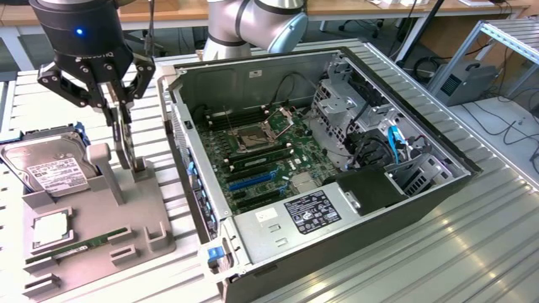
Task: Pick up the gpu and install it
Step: 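Pick up the gpu and move the gpu toward the slot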
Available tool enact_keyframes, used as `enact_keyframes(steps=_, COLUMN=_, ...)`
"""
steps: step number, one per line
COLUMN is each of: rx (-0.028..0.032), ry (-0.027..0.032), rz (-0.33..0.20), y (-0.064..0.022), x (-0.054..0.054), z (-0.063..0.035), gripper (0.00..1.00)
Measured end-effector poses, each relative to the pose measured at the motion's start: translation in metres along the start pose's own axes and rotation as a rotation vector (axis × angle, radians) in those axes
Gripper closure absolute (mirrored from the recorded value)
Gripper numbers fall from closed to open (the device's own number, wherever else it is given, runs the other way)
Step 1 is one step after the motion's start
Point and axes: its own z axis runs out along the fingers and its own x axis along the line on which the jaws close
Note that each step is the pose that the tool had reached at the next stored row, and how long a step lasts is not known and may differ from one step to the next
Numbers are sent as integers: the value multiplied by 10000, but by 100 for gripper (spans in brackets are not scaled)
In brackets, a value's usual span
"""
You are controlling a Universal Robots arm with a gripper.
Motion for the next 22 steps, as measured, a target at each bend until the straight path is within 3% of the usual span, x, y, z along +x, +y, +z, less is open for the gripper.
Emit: enact_keyframes(steps=22, rx=-18, ry=0, rz=1, y=89, x=3, z=-2, gripper=73)
